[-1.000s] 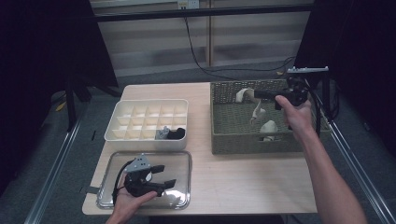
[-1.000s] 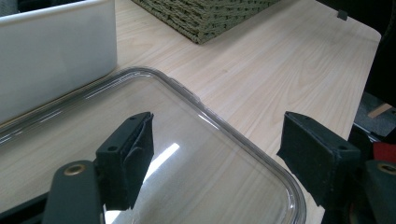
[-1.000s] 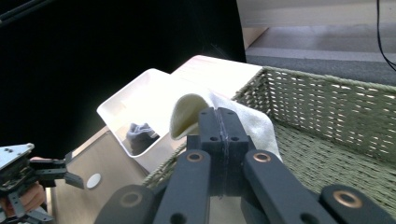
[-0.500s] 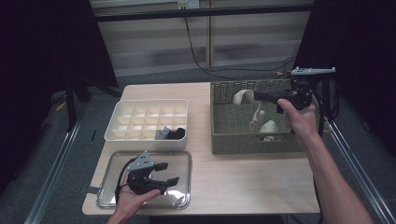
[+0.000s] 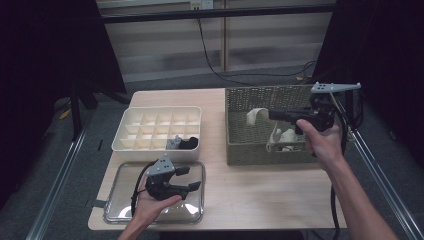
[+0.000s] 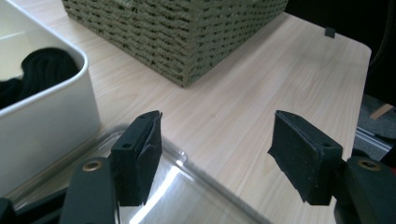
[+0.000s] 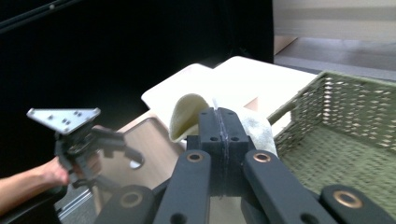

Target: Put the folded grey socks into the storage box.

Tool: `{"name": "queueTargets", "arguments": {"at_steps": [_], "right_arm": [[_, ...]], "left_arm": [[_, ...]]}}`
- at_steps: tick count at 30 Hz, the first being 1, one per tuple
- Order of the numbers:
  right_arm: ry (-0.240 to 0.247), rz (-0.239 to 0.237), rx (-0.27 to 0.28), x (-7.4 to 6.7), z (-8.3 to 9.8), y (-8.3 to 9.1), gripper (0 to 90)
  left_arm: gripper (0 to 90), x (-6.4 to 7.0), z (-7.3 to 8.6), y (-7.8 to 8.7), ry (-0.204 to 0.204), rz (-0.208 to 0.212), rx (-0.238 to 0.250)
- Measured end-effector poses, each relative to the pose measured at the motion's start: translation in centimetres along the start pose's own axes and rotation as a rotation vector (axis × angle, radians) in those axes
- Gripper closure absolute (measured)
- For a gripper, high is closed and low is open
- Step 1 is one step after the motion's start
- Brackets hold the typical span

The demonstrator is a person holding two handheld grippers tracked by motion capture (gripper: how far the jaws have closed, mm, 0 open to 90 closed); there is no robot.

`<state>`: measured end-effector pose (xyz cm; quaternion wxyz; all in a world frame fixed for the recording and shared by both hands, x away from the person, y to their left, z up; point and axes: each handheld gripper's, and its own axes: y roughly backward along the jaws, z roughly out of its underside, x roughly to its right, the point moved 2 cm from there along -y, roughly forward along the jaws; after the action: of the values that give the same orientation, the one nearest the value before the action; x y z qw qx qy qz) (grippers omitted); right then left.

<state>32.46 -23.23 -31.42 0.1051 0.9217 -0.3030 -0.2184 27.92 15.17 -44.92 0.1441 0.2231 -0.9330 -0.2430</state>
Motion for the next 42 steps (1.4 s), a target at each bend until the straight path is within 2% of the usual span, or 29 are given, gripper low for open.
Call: {"name": "queueTargets", "arguments": {"at_steps": [5,16,23,27,30,36,42], "right_arm": [[0.009,-0.019,-0.016,-1.0,1.1,-0.6,90.0],[0.016,-0.046,-0.046,-2.6,3.8,-1.9,90.0],[-0.002,-0.077,-0.057,-3.2,5.4,-2.7,90.0],[-0.010,-0.092,-0.064,-3.4,6.2,-3.1,90.0],[-0.019,-0.099,-0.076,-3.4,7.1,-3.6,90.0],[-0.033,-0.115,-0.090,-3.8,8.4,-4.5,90.0],[-0.037,-0.142,-0.111,-4.3,9.6,-5.8,90.0]], "left_arm": [[32.3,0.3,-1.0,-0.7,-0.024,0.002,0.012],[31.9,0.8,-2.3,-1.9,-0.042,0.019,0.028],[30.9,2.0,-3.4,-3.7,-0.073,0.049,0.023],[30.7,2.5,-3.5,-4.4,-0.085,0.057,0.018],[30.8,2.6,-3.5,-4.5,-0.080,0.063,0.022],[31.1,2.9,-3.1,-5.1,-0.075,0.067,0.012],[30.3,3.3,-2.7,-5.7,-0.089,0.071,-0.007]]}}
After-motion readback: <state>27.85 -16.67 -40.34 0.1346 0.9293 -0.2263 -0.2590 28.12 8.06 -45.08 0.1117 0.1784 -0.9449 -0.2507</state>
